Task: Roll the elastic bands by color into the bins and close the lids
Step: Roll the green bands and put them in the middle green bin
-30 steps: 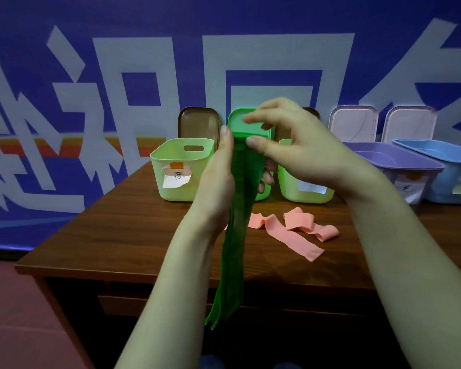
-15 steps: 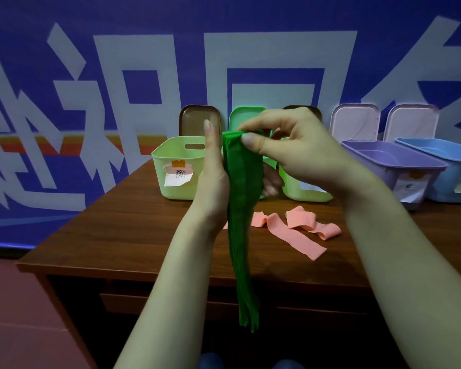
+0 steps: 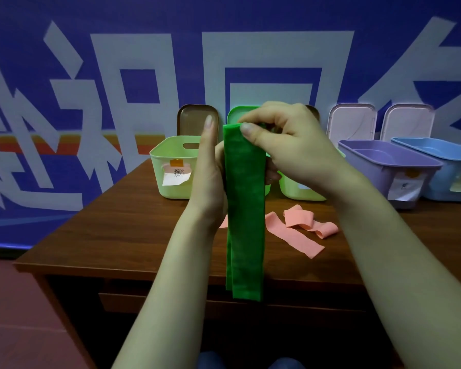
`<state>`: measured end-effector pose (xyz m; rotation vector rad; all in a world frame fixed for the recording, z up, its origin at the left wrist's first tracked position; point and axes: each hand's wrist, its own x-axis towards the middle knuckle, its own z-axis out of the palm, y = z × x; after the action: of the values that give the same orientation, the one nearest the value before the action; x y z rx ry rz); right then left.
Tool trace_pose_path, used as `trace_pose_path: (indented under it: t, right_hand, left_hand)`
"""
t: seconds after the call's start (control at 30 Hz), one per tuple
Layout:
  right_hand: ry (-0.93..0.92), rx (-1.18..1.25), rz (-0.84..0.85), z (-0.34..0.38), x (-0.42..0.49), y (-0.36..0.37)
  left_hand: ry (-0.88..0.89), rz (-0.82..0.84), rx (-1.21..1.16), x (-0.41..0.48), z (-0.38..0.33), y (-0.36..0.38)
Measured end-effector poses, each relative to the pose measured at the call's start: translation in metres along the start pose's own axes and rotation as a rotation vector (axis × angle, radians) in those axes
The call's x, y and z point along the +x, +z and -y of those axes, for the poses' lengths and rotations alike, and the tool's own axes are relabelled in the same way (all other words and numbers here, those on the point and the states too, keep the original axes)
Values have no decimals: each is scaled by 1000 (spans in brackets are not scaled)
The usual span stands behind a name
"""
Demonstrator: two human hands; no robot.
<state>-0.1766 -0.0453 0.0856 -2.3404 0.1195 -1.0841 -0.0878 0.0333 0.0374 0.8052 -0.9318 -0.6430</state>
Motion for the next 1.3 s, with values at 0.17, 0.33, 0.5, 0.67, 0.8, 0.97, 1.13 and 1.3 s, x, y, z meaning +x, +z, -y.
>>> trace_pose_path:
  t: [0.17, 0.33, 0.5, 0.67, 0.8, 0.97, 1.13, 1.3]
  right_hand:
    - [-51, -40, -51, 1, -1, 2]
    - [-18, 76, -11, 3, -1, -5]
    - [31, 256, 70, 5, -3, -11]
    - [58, 322, 47, 3, -1, -12]
    - [103, 387, -1, -2, 3, -13]
    - [92, 325, 1, -5, 5, -13]
    - [71, 272, 7, -11, 7, -9]
    - [114, 388, 142, -21, 3, -10]
  left_hand:
    - [4, 9, -102, -1, -3, 0]
    - [24, 31, -69, -4, -9, -5]
    - [34, 115, 229, -12, -16, -8]
    - [61, 142, 391, -16, -20, -12]
    - [112, 51, 334, -16, -20, -10]
    - [261, -93, 566, -9, -22, -17]
    - [306, -170, 540, -8, -24, -17]
    - [284, -220, 408, -5, -24, -20]
